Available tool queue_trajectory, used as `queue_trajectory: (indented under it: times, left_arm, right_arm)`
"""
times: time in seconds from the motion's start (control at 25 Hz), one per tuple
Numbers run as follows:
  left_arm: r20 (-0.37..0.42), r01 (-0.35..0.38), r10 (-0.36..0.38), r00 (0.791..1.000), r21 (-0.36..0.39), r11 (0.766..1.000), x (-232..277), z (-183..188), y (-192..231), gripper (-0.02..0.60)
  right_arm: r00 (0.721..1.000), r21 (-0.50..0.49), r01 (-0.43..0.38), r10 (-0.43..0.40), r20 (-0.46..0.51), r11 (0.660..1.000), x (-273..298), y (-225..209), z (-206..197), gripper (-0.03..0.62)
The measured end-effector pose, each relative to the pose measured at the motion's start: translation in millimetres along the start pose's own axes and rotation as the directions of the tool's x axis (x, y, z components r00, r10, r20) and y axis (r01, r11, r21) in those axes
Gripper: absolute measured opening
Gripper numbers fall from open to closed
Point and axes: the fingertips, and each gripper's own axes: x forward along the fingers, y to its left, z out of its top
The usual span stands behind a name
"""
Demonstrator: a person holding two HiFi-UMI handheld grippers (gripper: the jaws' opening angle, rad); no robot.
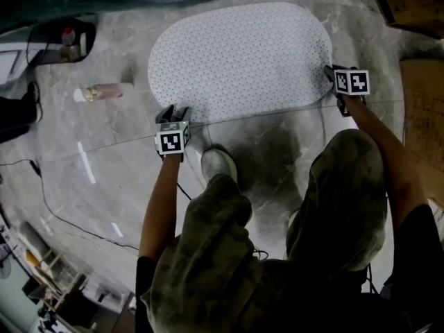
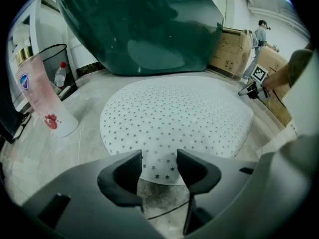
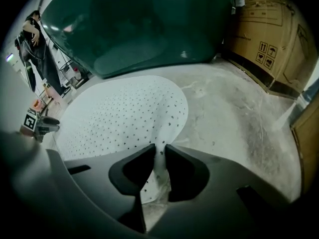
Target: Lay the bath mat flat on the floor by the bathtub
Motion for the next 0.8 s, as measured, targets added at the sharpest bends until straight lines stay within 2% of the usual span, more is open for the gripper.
queue_trajectory:
  times: [0.16, 0.28, 0.4, 0.56, 0.72, 0.8]
  left_arm:
    - [-0.008, 0.040, -0.041, 0.999, -0.050, 0.998, -2, -8, -3, 0.235]
    - [0.000, 0.052, -0.052, 0.999, -0.057, 0.997, -5, -9, -6, 0.235]
    - [0.006, 0.077, -0.077, 0.997, -0.049, 0.996, -8, -5, -17, 0.236]
    - [0.013, 0.065, -0.065, 0.998, -0.016, 0.998, -4, -5, -16, 0.236]
    - [0.004, 0.060, -0.060, 0.998, -0.023, 0.998, -6, -10, -19, 0.236]
    - [0.013, 0.059, -0.059, 0.998, -0.042, 0.997, -7, -10, -21, 0.236]
  right_arm:
    - [1.000, -0.006, 0.010, -0.010, -0.021, 1.000, -4, 1, -4, 0.083]
    - [1.000, -0.011, 0.013, -0.013, -0.024, 1.000, -6, 1, -4, 0.087]
    - [0.999, -0.064, 0.022, -0.024, -0.022, 0.998, -7, -3, -5, 0.098]
    - [1.000, -0.058, 0.029, -0.029, -0.007, 0.998, -6, -5, -1, 0.098]
    - [0.998, -0.052, 0.067, -0.067, 0.000, 0.996, -10, -14, -1, 0.118]
    - [0.995, -0.049, 0.101, -0.101, 0.001, 0.994, -16, -22, -2, 0.154]
